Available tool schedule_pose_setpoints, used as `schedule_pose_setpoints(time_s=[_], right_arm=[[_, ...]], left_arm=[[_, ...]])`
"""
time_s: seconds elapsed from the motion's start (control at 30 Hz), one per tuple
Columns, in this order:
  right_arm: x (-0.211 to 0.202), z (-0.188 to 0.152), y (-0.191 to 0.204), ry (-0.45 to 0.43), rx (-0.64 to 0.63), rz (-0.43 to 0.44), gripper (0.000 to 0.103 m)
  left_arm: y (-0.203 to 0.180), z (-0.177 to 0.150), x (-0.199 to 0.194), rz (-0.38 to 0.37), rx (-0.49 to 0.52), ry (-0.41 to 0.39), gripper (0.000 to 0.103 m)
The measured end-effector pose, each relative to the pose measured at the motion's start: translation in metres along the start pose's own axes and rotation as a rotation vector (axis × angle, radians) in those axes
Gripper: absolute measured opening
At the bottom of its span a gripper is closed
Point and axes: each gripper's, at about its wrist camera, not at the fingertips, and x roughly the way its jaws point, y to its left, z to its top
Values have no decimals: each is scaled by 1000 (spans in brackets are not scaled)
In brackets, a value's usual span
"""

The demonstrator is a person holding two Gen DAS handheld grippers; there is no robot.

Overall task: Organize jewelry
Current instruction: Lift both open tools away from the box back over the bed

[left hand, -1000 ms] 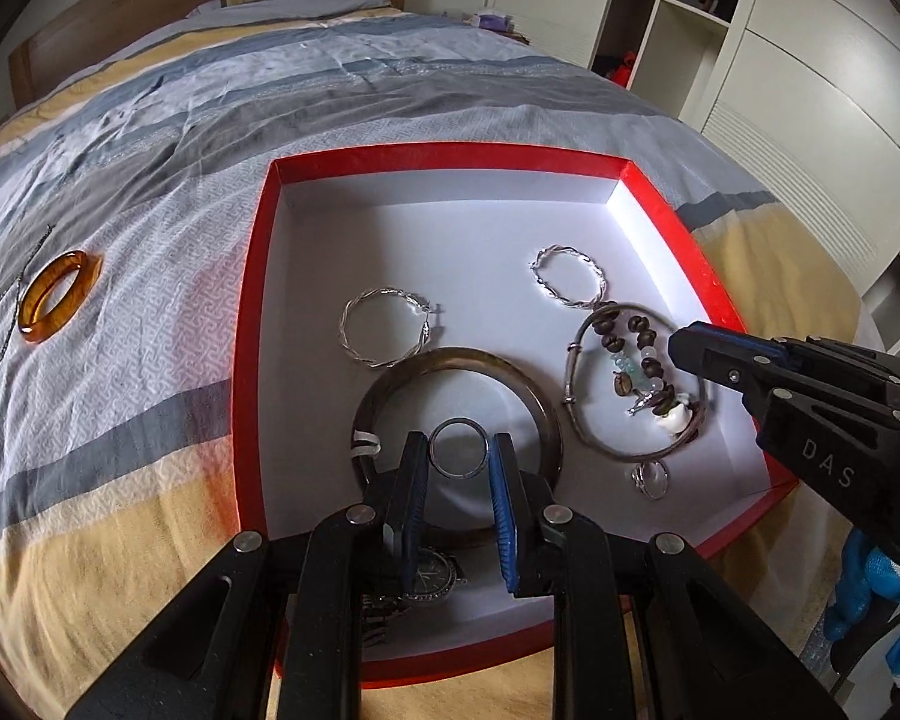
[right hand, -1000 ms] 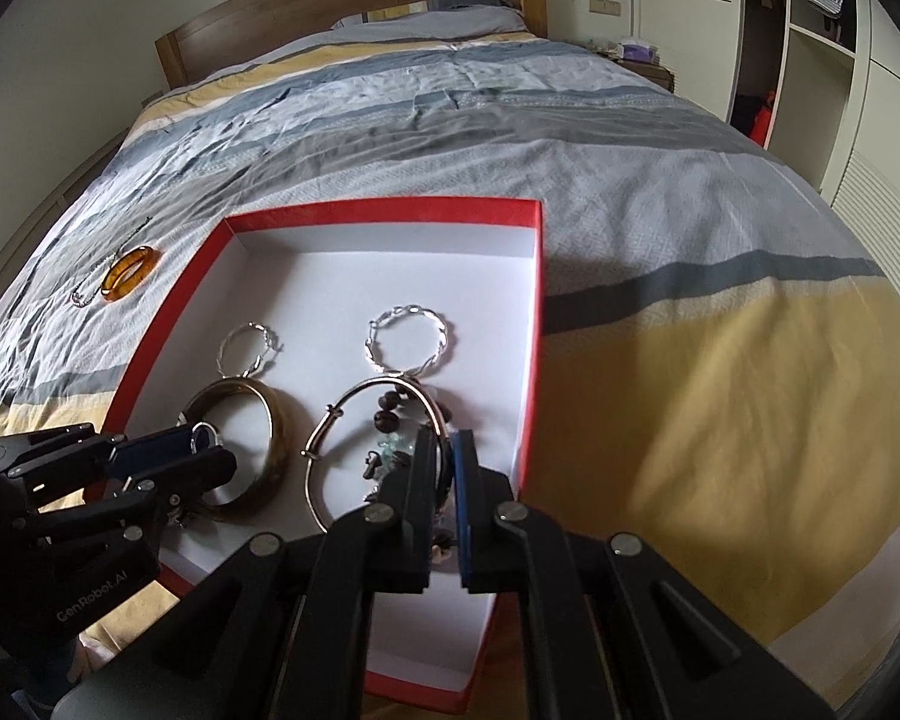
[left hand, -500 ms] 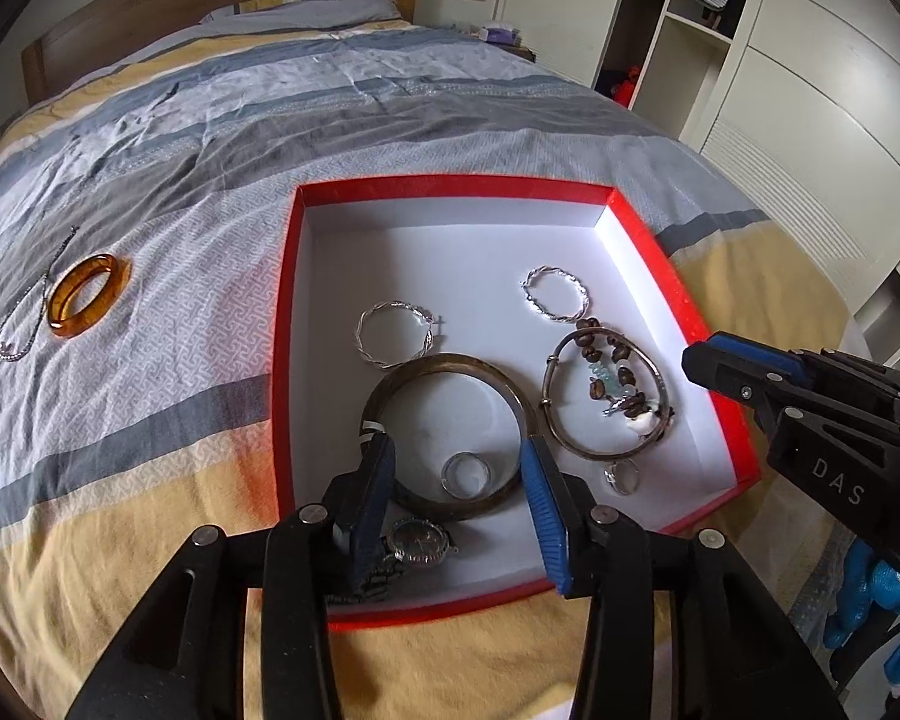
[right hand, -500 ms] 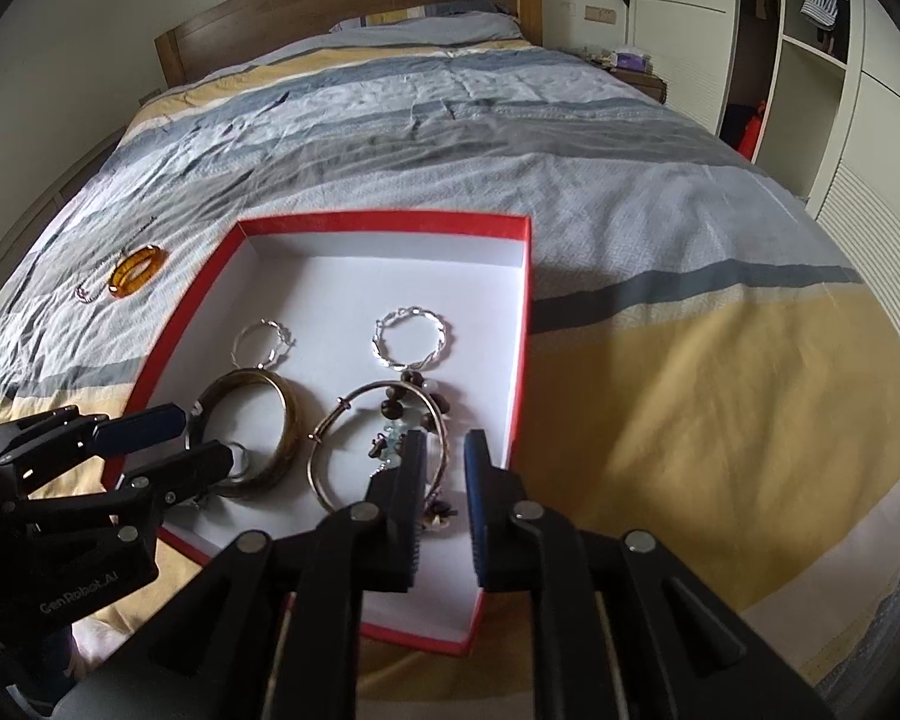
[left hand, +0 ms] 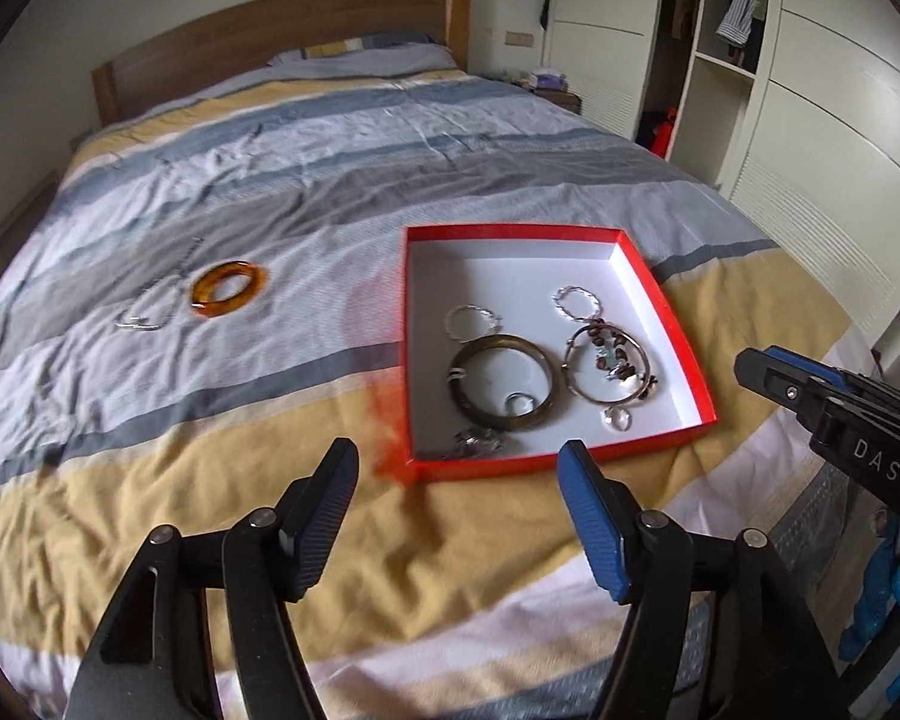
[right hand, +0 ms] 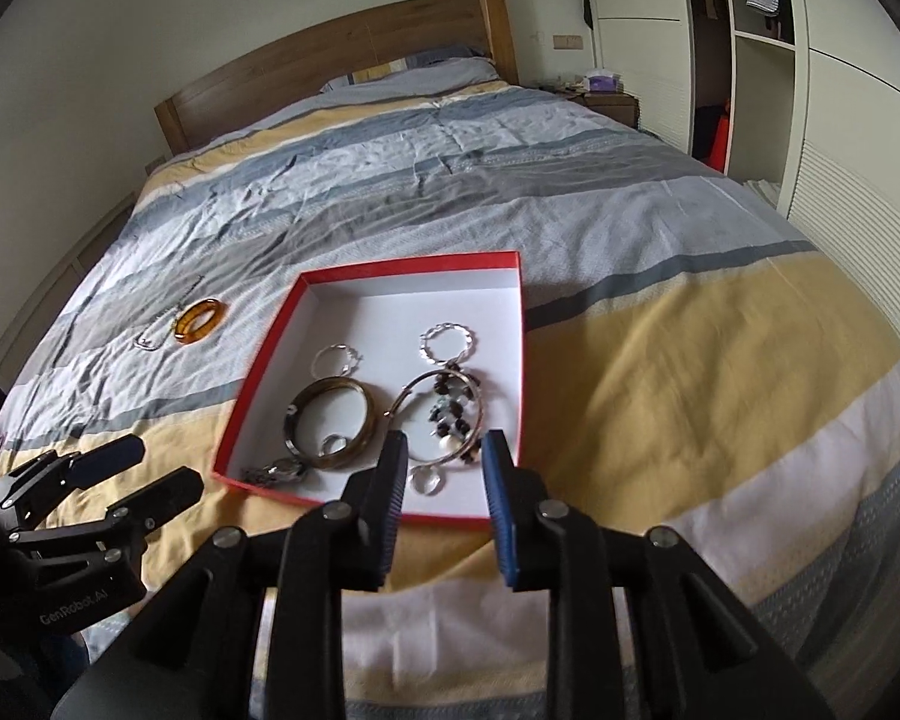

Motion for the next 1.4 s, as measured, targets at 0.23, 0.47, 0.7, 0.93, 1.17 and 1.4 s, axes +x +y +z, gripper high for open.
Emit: schedule_pose_setpoints(time_s=[0.23,0.47,0.7,0.93,1.17,1.4], right_arm=[[-34,-14,26,-32,14,48,29],[-67,-25,67,-66,-46,89,33],[-101,-33,103,-105,-119,101,36],[-131,-42,124,-142,-164,89,42],[-146,-45,139,-158,-195,78,45],[-144,-47,152,-156,-227,76,47]], left_arm=[[19,-23,-47,70,-27,-50,76],[45,-44,-91,145,-72,-137,76],[70,-60,-139,169,-130,-218,79],[87,-80,-168,229,-164,-242,86],[107,-94,-187,292,-188,-272,88],[128,-103,-198,326,-237,-294,89]])
